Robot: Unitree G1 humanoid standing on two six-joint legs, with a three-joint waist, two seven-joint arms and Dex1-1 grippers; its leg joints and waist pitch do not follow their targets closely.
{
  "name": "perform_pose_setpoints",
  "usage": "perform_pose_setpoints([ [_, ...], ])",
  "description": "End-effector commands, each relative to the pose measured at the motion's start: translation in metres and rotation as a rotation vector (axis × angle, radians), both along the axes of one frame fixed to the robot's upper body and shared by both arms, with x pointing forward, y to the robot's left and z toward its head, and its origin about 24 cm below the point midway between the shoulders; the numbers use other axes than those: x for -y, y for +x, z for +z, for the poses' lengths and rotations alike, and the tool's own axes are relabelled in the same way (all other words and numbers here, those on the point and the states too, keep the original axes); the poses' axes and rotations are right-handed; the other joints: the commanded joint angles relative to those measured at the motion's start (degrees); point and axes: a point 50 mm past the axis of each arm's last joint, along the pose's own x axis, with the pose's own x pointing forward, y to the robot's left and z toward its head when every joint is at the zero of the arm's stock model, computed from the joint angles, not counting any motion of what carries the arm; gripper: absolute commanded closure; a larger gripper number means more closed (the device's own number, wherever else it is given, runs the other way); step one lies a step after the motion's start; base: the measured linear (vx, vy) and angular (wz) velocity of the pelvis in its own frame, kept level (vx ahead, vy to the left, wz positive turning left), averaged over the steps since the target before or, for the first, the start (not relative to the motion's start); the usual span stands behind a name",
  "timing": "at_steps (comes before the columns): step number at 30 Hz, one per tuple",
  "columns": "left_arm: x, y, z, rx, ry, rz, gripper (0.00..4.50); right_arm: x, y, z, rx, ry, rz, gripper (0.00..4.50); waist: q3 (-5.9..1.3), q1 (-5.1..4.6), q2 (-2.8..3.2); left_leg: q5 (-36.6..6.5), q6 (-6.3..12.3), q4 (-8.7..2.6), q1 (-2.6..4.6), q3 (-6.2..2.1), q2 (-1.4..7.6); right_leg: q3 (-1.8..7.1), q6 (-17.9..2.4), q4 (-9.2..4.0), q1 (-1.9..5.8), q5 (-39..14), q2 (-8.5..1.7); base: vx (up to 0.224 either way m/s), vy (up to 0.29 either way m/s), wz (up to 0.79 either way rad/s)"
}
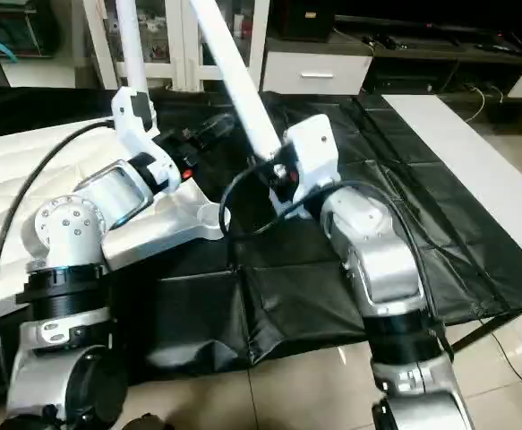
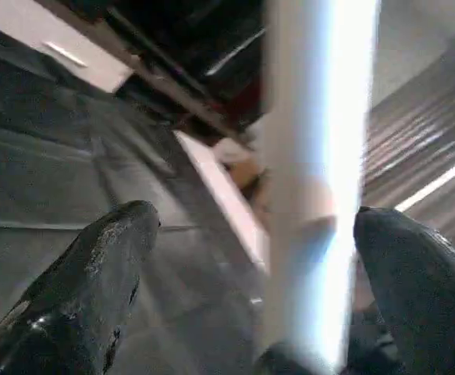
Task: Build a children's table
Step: Pick table leg
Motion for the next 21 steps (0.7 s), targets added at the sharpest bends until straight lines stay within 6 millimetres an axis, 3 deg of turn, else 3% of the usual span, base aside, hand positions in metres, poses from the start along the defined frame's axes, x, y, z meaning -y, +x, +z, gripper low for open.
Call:
perform_pose_setpoints([
  [1, 0.006, -0.002, 0.012, 0.030, -0.033, -0.030, 0.00, -0.004, -0.005, 0.001, 0.002, -0.017, 0.039, 2.65, -4.15, 0.05, 0.43, -5.20, 0.00, -4.10, 0.94, -0.83, 2.57, 2.68, -11.49, -3.60, 3.39, 0.29, -3.23, 0.000, 0.000, 0.00],
  [5, 0.008, -0.002, 0.014, 0.039, -0.039, -0.048, 0.00, -0.011, -0.007, -0.001, -0.005, -0.032, 0.082, 2.66, -4.09, 0.01, 0.36, -5.56, -0.04, -4.13, 0.92, -0.89, 2.63, 2.70, -10.86, -3.72, 3.35, -1.34, -3.29, 0.000, 0.000, 0.00],
  [7, 0.007, 0.000, 0.010, 0.022, -0.017, -0.033, 0.00, -0.019, -0.012, -0.004, -0.007, -0.051, 0.131, 2.66, -4.01, -0.15, 1.05, -6.65, -0.62, -4.28, 1.07, -0.96, 2.70, 2.72, -10.49, -3.91, 3.16, -1.76, -3.10, 0.000, 0.000, 0.00],
  [8, 0.007, 0.000, 0.010, 0.022, -0.017, -0.033, 0.00, -0.019, -0.012, -0.004, -0.007, -0.051, 0.131, 2.66, -4.12, -0.13, 1.05, -6.59, -0.92, -4.24, 1.08, -1.02, 2.66, 2.69, -10.43, -3.78, 3.31, -1.10, -3.09, 0.000, 0.000, 0.00],
  [9, 0.008, -0.001, 0.008, 0.009, -0.010, -0.037, 0.00, -0.021, -0.015, -0.004, -0.009, -0.052, 0.146, 2.66, -4.17, -0.02, 1.60, -5.99, -1.00, -4.19, 1.03, -1.10, 2.64, 2.70, -10.73, -3.52, 3.32, 0.22, -3.15, 0.000, 0.000, 0.00],
  [10, 0.008, -0.001, 0.008, 0.009, -0.010, -0.037, 0.00, -0.021, -0.015, -0.004, -0.009, -0.052, 0.146, 2.66, -4.17, -0.02, 1.60, -5.99, -1.00, -4.19, 1.03, -1.10, 2.64, 2.70, -10.73, -3.52, 3.32, 0.22, -3.15, 0.000, 0.000, 0.00],
  [12, 0.010, -0.001, 0.002, -0.042, -0.004, -0.053, 0.35, -0.019, -0.014, -0.006, -0.017, -0.053, 0.137, 2.66, -4.20, 0.00, 0.68, -4.81, -0.54, -4.03, 1.03, -0.90, 2.62, 2.73, -11.61, -3.43, 3.38, 2.60, -3.09, 0.000, 0.000, 0.00],
  [13, 0.010, -0.001, 0.001, -0.049, 0.001, -0.050, 0.35, -0.018, -0.014, -0.007, -0.018, -0.055, 0.134, 2.66, -4.20, 0.14, 0.93, -4.73, -0.63, -4.05, 1.01, -0.95, 2.61, 2.71, -11.81, -3.27, 3.43, 2.47, -3.15, 0.000, 0.000, 0.00],
  [14, 0.008, -0.001, -0.002, -0.069, 0.017, -0.046, 0.46, -0.018, -0.015, -0.009, -0.025, -0.056, 0.132, 2.66, -4.15, 0.20, 0.39, -4.63, -0.37, -4.06, 0.97, -0.92, 2.64, 2.70, -11.70, -3.24, 3.50, 1.60, -3.22, 0.000, 0.000, 0.00],
  [17, 0.005, -0.002, -0.003, -0.075, 0.022, -0.035, 0.78, -0.020, -0.015, -0.009, -0.029, -0.055, 0.142, 2.66, -4.10, 0.04, 0.55, -5.17, -0.46, -4.13, 0.98, -0.97, 2.66, 2.71, -11.13, -3.51, 3.40, -0.14, -3.20, 0.000, 0.000, 0.00],
  [18, 0.000, 0.000, -0.004, -0.077, 0.023, -0.007, 0.78, -0.025, -0.016, -0.009, -0.028, -0.066, 0.168, 2.66, -4.09, 0.13, 1.41, -5.66, -0.76, -4.14, 1.03, -1.05, 2.61, 2.70, -11.06, -3.53, 3.32, -0.56, -3.25, 0.000, 0.000, 0.00],
  [21, 0.001, 0.001, -0.004, -0.072, 0.029, -0.011, 1.14, -0.025, -0.016, -0.009, -0.026, -0.068, 0.170, 2.66, -4.11, 0.07, 0.87, -6.09, -0.94, -4.16, 1.02, -1.00, 2.56, 2.73, -10.62, -3.64, 3.37, -0.80, -3.18, 0.000, 0.000, 0.00],
])
